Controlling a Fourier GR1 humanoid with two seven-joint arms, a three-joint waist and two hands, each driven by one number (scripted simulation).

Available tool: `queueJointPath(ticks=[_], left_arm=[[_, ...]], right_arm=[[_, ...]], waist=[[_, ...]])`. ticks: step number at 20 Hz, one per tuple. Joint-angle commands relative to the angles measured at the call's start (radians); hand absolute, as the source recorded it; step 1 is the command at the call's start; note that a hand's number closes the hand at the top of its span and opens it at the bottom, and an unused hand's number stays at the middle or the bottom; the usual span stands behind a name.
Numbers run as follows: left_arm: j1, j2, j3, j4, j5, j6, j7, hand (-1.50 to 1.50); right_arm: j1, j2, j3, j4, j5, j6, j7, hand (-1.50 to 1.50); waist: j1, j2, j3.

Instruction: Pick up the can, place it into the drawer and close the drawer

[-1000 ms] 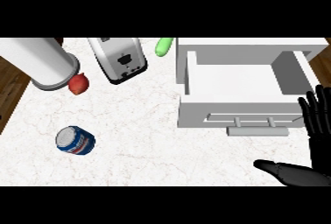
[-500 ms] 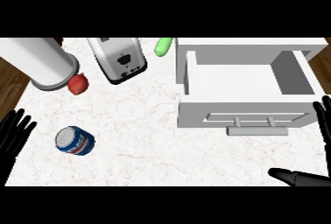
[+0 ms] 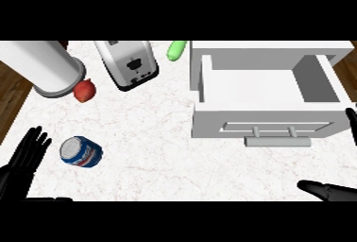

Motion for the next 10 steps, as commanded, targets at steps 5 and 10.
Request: queueJointPath(ticks=[5,10], left_arm=[[-0.079,0.002,0.021,0.26,-0.08,0.04,-0.177,-1.5],[-0.131,0.063,0.049,0.386,-0.076,0.026,-0.21,-1.5]], right_arm=[[0.004,0.002,-0.028,-0.071,-0.016,0.006,0.062,-1.5],[0.067,0.043,-0.001,-0.119,0.024,0.024,0.044,-1.5]], waist=[[-0.001,0.0,0.0],[-0.002,0.0,0.0]])
